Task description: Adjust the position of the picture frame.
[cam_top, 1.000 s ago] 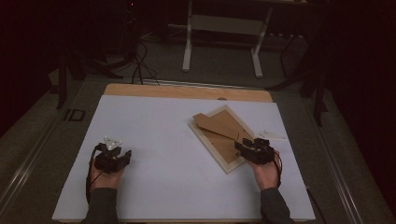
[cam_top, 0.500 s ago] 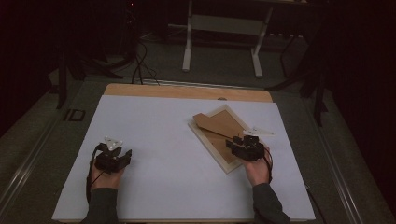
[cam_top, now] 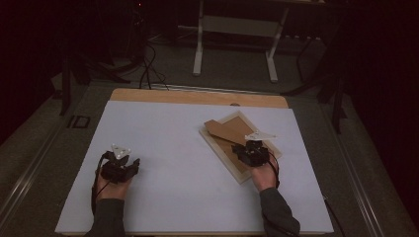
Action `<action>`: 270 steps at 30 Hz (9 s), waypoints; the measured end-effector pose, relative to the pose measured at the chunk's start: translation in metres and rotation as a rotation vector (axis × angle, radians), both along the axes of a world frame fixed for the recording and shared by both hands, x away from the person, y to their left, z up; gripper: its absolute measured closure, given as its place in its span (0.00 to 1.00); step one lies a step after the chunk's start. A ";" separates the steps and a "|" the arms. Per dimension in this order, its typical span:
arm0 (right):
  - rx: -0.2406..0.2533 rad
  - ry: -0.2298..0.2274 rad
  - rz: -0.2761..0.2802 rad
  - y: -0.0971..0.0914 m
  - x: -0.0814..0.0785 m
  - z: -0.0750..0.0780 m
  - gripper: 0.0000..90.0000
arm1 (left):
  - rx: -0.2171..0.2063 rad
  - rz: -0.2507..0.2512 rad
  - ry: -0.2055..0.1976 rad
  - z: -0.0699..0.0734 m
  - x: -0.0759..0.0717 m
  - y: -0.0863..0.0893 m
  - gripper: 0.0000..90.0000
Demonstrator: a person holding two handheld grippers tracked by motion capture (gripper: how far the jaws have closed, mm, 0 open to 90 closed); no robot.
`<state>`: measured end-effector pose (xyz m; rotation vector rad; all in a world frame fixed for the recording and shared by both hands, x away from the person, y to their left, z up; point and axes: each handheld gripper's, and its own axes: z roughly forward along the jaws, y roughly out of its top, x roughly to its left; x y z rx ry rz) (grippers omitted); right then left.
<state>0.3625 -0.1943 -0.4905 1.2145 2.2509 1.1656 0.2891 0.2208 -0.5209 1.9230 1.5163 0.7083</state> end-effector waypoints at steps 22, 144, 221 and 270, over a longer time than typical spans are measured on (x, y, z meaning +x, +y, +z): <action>-0.061 0.054 0.001 0.031 0.025 -0.012 1.00 | -0.009 0.001 -0.001 0.001 0.000 0.002 0.64; -0.241 0.105 0.528 0.120 -0.038 -0.020 1.00 | -0.079 -0.140 0.041 -0.003 0.008 -0.012 0.73; -0.117 0.248 0.092 -0.049 -0.066 -0.032 1.00 | -0.083 -0.267 0.041 -0.017 0.035 -0.060 1.00; -0.104 0.248 -0.032 -0.031 -0.031 -0.032 1.00 | -0.052 -0.244 0.081 -0.013 0.001 -0.074 1.00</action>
